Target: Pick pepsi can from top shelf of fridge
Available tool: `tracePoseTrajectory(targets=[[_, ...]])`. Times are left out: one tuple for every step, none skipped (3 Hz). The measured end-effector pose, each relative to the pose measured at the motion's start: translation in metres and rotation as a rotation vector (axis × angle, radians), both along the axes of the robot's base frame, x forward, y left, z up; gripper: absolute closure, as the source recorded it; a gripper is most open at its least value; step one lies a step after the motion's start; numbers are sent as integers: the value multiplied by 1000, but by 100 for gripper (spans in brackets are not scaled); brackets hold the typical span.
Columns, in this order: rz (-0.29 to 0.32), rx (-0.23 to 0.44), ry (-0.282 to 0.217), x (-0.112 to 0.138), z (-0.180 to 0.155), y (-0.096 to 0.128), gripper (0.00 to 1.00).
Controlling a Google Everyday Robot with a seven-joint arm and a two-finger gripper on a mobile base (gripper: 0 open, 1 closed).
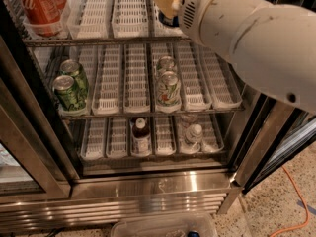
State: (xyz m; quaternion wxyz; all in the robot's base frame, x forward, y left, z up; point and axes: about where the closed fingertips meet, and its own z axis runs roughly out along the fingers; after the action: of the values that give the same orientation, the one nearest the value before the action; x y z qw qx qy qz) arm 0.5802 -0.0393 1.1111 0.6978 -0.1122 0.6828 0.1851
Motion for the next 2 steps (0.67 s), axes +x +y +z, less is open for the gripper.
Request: tracePoseTrajectory(targets=[[27, 8, 38, -7, -6, 9, 100], [47, 16, 52, -12, -5, 14, 100]])
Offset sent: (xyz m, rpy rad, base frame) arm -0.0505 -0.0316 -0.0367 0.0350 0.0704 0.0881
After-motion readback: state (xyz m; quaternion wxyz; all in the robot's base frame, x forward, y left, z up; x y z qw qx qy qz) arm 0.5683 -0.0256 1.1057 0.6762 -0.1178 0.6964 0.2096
